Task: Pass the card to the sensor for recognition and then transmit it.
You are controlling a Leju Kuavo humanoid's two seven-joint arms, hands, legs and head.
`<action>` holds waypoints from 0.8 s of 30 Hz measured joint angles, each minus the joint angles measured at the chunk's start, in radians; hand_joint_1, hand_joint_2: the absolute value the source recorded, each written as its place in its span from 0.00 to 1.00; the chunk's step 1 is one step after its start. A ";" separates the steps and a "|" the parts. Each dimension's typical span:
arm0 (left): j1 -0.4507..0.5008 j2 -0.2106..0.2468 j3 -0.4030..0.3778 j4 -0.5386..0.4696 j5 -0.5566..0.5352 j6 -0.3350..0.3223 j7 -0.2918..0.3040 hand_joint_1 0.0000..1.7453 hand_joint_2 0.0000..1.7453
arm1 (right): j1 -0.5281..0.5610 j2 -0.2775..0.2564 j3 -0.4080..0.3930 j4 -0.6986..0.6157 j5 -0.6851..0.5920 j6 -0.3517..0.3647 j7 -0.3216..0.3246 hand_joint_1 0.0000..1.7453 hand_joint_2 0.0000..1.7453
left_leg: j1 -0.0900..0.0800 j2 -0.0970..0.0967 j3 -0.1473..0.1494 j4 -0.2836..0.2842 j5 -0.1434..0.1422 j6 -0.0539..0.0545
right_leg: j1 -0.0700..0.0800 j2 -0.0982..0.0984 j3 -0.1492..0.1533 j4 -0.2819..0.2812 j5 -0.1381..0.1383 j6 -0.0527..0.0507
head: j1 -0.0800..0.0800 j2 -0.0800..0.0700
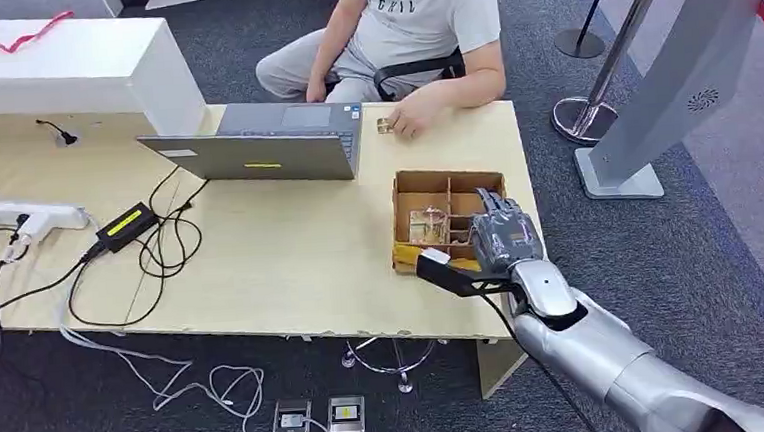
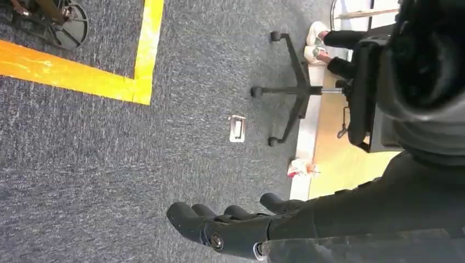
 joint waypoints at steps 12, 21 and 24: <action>0.000 0.000 0.000 0.000 0.003 0.002 -0.005 0.00 0.00 | -0.066 0.001 -0.005 -0.035 0.072 -0.013 0.024 1.00 1.00 | 0.000 0.001 0.000 0.000 0.000 0.000 | 0.000 0.000 0.000 0.000 0.000 -0.001 | 0.000 0.000; 0.000 0.000 0.000 0.000 0.003 0.001 -0.019 0.00 0.00 | -0.227 0.037 -0.003 -0.133 0.163 0.076 0.054 1.00 1.00 | 0.000 0.001 0.000 0.000 0.000 0.000 | 0.000 0.001 0.000 0.000 0.001 -0.001 | 0.000 0.000; 0.000 0.000 0.000 0.000 0.005 0.000 -0.019 0.00 0.00 | -0.246 0.052 -0.002 -0.145 0.159 0.072 0.046 1.00 1.00 | 0.000 0.001 0.000 0.000 0.000 0.000 | 0.000 0.001 0.000 0.000 0.001 -0.001 | 0.000 0.000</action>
